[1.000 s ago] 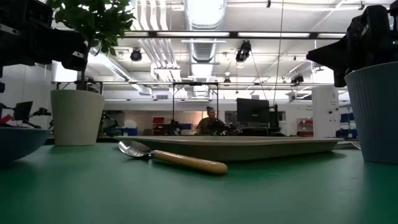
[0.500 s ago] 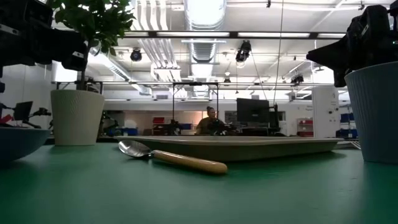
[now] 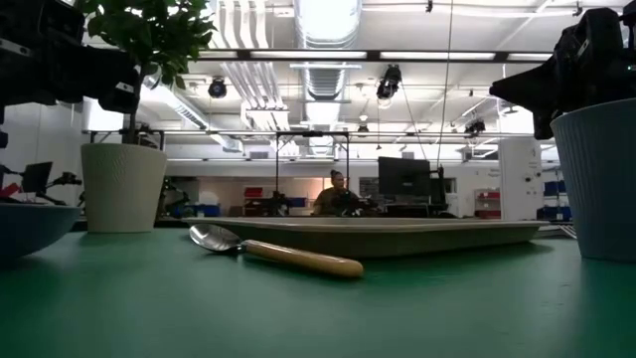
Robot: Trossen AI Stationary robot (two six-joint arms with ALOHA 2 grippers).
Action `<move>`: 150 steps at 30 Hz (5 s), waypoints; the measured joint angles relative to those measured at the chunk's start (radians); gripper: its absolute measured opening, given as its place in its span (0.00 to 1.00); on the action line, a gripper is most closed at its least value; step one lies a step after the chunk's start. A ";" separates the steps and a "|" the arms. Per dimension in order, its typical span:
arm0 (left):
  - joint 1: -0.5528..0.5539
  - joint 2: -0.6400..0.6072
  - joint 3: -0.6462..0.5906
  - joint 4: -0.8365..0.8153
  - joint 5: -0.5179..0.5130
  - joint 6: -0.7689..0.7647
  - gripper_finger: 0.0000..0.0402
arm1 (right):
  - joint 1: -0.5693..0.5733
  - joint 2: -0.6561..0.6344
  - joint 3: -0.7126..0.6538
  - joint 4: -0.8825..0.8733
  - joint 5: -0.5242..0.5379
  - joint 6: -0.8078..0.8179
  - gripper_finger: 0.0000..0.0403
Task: Pick and place plate/cup/fork/spoon on tray
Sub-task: Put the blue plate on the center of the white serving tray
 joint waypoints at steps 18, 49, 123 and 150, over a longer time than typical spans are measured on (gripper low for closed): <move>-0.001 0.011 0.000 0.593 0.007 -0.541 0.00 | 0.000 0.001 0.000 0.000 0.000 0.153 0.06; -0.147 0.560 0.106 0.785 -0.205 -0.917 0.00 | 0.001 0.002 0.000 -0.002 0.001 0.216 0.06; -0.422 1.188 0.772 -1.008 -0.291 -0.846 0.36 | 0.000 0.093 0.142 0.211 0.263 -0.329 0.06; -0.420 1.358 0.717 -0.915 -0.178 -0.618 0.26 | 0.000 0.093 0.142 0.202 0.263 -0.317 0.06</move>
